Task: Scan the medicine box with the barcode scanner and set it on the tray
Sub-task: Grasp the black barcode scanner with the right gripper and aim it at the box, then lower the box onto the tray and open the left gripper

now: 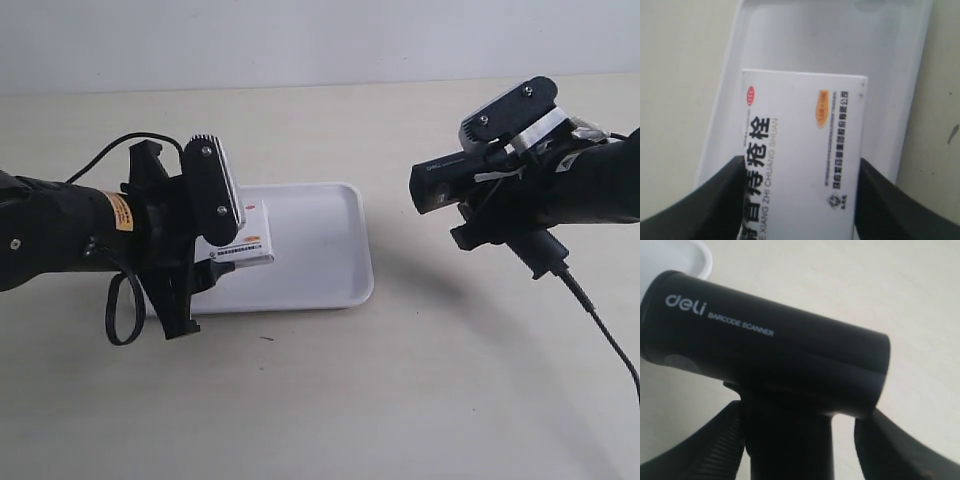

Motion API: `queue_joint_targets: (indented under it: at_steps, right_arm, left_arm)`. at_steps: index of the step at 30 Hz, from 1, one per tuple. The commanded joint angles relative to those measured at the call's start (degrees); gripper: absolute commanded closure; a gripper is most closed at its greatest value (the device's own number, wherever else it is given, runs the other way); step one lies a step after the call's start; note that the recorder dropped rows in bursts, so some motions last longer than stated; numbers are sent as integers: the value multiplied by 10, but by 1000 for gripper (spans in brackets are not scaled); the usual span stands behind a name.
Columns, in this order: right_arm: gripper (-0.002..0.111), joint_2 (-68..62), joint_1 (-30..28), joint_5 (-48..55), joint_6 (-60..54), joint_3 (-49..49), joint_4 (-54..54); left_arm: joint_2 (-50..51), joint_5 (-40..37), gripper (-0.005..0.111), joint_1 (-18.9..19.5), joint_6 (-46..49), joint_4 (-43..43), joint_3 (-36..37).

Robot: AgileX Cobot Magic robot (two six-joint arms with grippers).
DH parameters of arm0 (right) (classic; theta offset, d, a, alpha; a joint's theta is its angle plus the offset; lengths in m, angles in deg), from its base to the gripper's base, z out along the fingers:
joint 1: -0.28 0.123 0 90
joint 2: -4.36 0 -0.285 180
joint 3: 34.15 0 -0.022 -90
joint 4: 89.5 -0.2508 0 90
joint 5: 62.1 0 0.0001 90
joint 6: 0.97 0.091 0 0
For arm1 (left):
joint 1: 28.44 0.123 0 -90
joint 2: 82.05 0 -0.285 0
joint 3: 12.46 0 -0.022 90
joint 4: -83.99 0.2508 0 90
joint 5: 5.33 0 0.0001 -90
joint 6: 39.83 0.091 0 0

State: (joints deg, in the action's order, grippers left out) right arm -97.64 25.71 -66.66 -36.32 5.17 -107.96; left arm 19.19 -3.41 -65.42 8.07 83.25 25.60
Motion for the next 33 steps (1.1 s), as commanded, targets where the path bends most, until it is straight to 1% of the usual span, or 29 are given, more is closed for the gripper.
queue_joint_targets:
  at_steps: [1, 4, 6, 8, 10, 14, 15, 17, 19, 23, 24, 26, 28, 30, 31, 33]
  right_arm:
    - [108, 1, -1, -32, -5, -3, -81]
    - [108, -21, -1, -38, -4, -4, -130]
    - [108, -39, -1, -35, 10, -9, -155]
    - [108, -53, -1, -26, 25, -17, -160]
    - [108, -69, -1, -3, 37, -32, -160]
    - [108, -90, -1, 46, 39, -54, -160]
    - [108, -92, -1, 46, 39, -54, -160]
    - [108, -93, -1, 46, 41, -54, -161]
    - [108, -96, -1, 49, 55, -54, -161]
    - [108, -100, -1, 57, 125, -54, -161]
    - [108, -100, -1, 57, 134, -54, -161]
    - [108, -100, -1, 57, 136, -54, -161]
    - [107, -100, -1, 57, 137, -54, -161]
    - [100, -100, -1, 53, 149, -54, -161]
    - [95, -100, -1, 50, 150, -54, -161]
    - [85, -100, -1, 46, 150, -54, -161]
  left_arm:
    - [6, 93, 107, 5, -31, -2, -2]
    - [33, 160, 107, 16, -82, -2, -2]
    - [61, 181, 107, 23, -100, -1, -3]
    - [84, 178, 107, 25, -121, -1, -12]
    - [113, 152, 107, 27, -169, -1, -33]
    - [155, 26, 107, 27, -226, -1, -109]
    - [162, 11, 107, 27, -244, -1, -124]
    - [173, 10, 107, 27, -276, -1, -140]
    - [183, 11, 107, 27, -277, -1, -151]
    - [207, 12, 106, 27, -288, -3, -163]
    - [210, 12, 102, 27, -300, -3, -165]
    - [211, 9, 93, 27, -313, -3, -168]
    - [211, 9, 76, 27, -319, -3, -168]
    - [211, 5, 59, 27, -319, -3, -168]
    - [211, -6, 50, 27, -317, -2, -168]
    - [211, -19, 36, 27, -294, 4, -168]
